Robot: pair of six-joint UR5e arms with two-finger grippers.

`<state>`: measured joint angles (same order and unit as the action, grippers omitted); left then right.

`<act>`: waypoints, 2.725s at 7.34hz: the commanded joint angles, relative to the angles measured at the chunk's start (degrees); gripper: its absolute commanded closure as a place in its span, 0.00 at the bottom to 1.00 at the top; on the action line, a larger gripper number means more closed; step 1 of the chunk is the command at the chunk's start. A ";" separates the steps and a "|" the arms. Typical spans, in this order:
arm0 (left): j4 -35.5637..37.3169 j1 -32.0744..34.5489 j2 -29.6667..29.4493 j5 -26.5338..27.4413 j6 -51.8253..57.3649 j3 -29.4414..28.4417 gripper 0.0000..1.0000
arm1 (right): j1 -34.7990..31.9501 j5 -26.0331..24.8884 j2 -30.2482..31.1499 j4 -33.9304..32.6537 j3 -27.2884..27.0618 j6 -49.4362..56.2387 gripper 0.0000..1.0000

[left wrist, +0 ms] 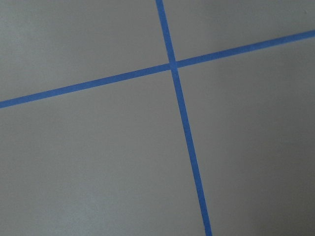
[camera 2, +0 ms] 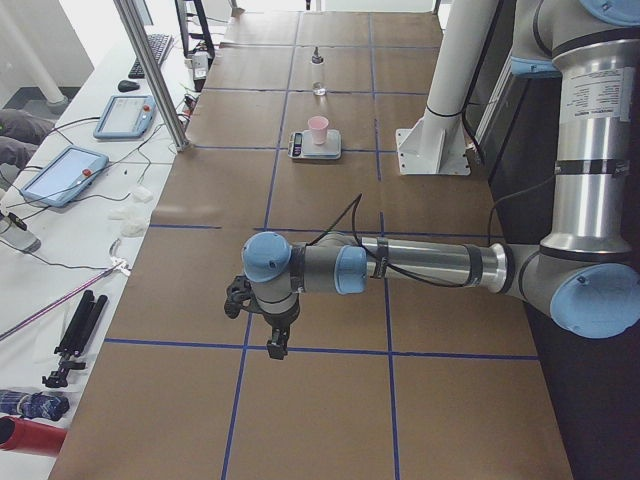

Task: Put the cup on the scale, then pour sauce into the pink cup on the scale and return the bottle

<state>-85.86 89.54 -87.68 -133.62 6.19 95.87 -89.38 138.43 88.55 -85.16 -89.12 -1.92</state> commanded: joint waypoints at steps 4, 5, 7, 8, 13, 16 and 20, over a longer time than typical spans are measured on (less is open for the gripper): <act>-4.56 0.02 -0.21 -0.06 -2.59 0.28 0.00 | 0.34 -0.09 -0.13 0.17 0.00 -0.01 0.00; -5.36 0.19 -0.21 -0.06 -2.41 0.29 0.00 | 0.34 -0.09 -0.13 0.26 0.00 -0.01 0.00; -8.52 0.55 -0.12 0.02 -2.41 -0.06 0.00 | 0.34 -0.09 -0.22 0.35 0.00 -0.01 0.00; -8.62 0.55 -0.21 0.02 -2.59 0.11 0.00 | 0.34 -0.09 -0.22 0.44 -0.09 -0.01 0.00; -9.06 0.55 -0.21 0.02 -2.94 0.02 0.00 | 0.34 -0.17 -0.30 0.44 0.00 0.07 0.00; -9.06 0.55 -0.21 0.02 -3.03 -0.07 0.00 | 0.34 -0.17 -0.22 0.44 0.09 0.07 0.00; -10.81 0.64 -0.12 0.11 -5.99 0.02 0.00 | 0.34 -0.09 -0.13 0.44 0.09 0.07 0.00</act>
<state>-95.74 90.16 -87.84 -133.53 2.20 95.87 -89.03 138.27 88.36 -84.73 -89.03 -1.85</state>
